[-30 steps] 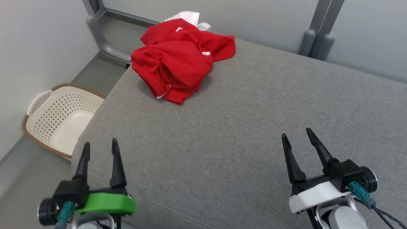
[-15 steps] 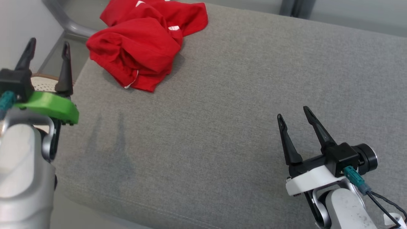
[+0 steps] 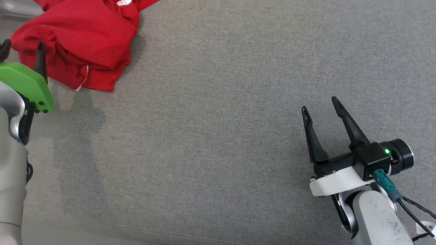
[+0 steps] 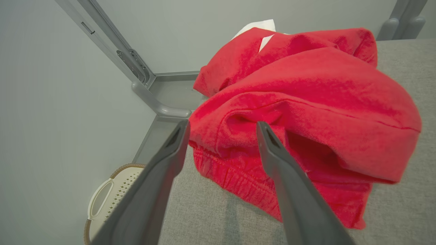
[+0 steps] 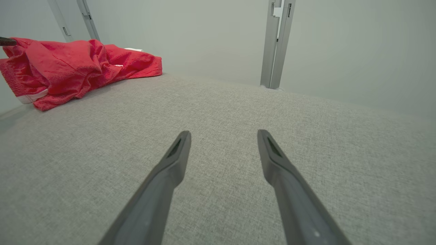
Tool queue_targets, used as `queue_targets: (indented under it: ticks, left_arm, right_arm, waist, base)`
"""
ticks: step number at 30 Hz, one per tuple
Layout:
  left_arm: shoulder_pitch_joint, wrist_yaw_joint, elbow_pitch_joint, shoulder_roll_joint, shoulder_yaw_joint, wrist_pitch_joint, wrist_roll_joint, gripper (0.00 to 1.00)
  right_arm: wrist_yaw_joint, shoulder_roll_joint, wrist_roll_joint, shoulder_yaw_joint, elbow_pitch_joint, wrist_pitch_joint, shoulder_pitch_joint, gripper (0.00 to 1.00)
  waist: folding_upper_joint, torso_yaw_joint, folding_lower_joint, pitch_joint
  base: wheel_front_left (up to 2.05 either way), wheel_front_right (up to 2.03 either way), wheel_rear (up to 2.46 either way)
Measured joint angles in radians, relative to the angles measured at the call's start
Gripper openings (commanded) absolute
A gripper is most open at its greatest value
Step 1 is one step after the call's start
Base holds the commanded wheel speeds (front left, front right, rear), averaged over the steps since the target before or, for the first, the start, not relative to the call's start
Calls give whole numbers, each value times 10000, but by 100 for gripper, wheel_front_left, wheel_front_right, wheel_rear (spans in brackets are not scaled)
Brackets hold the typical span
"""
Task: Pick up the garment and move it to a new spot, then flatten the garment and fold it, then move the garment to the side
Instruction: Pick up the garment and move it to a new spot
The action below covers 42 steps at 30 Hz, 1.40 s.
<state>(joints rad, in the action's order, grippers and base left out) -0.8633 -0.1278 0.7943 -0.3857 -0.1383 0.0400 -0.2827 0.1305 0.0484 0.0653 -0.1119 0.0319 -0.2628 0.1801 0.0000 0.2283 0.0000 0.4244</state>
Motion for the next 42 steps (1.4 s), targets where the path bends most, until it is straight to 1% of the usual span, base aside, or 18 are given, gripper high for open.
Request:
queue_targets:
  ticks: [7,8,9,10,11,12,14,20,27,32,36,42]
  left_arm:
    - [-382,-6,663,-236,-445,-293,-709,100]
    - [-441,-10,796,-278,-441,-405,-757,87]
    - [-505,-10,924,-320,-437,-489,-767,63]
    - [-567,-10,1045,-339,-435,-600,-769,32]
    - [-610,-10,1143,-332,-424,-685,-784,9]
    - [-659,50,1262,-322,-422,-782,-798,0]
    - [-767,127,1475,-336,-422,-959,-784,0]
    - [-994,119,1937,-458,-604,-1221,-748,0]
    - [-1359,44,1814,-782,-1108,-1526,-408,0]
    - [-1706,2,1078,-882,-1751,-1469,-311,0]
    - [-1798,0,-25,-842,-2767,-1112,-441,0]
    - [-1807,-12,-2021,-988,-4224,-209,-1151,0]
  right_arm:
    - [0,2,46,29,-127,0,26,100]
    - [2,2,44,15,-134,0,62,100]
    - [0,2,44,-6,-138,0,105,100]
    - [2,0,42,-23,-142,0,137,100]
    - [2,0,40,-29,-140,0,153,100]
    - [0,2,27,-40,-140,0,158,100]
    - [2,0,6,-63,-117,0,179,100]
    - [0,2,-140,-56,-13,0,203,100]
    - [0,0,-589,-134,140,0,176,100]
    - [2,2,-1078,-82,288,0,-9,100]
    - [2,6,-1392,178,401,0,-327,100]
    - [0,8,-1827,587,516,0,-825,100]
  waist:
    - [0,-342,0,722]
    - [0,-372,0,792]
    - [0,-397,0,847]
    - [0,-417,0,884]
    - [0,-431,0,901]
    - [0,-438,0,904]
    - [0,-432,0,873]
    - [0,-407,0,575]
    - [0,-394,0,-56]
    - [0,-474,0,-718]
    - [0,-615,0,-1333]
    - [0,-978,0,-2267]
  base:
    - [0,0,0]
    - [0,0,0]
    - [0,0,0]
    - [0,0,0]
    - [0,0,0]
    - [0,0,0]
    - [0,0,0]
    - [0,0,0]
    - [0,0,0]
    - [0,0,0]
    - [0,0,0]
    - [0,0,0]
